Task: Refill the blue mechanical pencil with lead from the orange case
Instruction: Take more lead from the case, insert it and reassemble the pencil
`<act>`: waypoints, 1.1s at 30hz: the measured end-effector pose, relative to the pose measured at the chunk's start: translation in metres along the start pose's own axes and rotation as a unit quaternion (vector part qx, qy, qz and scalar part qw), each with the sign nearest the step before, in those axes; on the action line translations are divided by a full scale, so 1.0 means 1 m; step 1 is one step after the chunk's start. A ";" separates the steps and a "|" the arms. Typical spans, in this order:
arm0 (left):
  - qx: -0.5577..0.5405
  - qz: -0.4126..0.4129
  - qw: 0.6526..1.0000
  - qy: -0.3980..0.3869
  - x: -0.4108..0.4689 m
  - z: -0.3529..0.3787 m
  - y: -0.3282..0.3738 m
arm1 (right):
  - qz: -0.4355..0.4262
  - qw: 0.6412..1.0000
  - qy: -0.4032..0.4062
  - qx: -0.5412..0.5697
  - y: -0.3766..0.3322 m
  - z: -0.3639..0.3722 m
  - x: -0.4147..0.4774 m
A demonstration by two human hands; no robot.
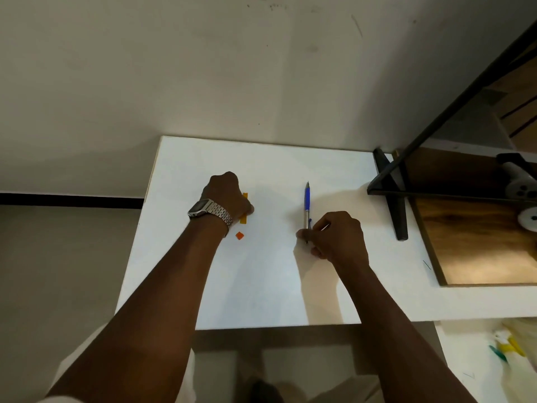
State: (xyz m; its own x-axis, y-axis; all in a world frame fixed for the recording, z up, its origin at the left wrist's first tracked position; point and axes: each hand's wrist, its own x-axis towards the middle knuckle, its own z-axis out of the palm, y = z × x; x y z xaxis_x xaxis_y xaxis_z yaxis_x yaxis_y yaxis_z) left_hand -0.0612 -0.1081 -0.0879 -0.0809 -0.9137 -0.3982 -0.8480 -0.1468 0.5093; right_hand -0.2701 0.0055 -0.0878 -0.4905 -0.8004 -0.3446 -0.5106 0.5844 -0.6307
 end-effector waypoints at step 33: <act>-0.503 -0.037 0.849 -0.159 -0.001 -0.022 -0.008 | -0.016 0.904 -0.101 0.415 -0.053 0.046 -0.026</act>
State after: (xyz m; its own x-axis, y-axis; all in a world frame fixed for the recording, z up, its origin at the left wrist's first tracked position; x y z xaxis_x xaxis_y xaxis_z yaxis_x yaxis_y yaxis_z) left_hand -0.0433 -0.1146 -0.0749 -0.3196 -0.7629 -0.5620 0.0062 -0.5948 0.8039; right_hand -0.1978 -0.0106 -0.0775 -0.3027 -0.8719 -0.3849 0.2241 0.3274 -0.9179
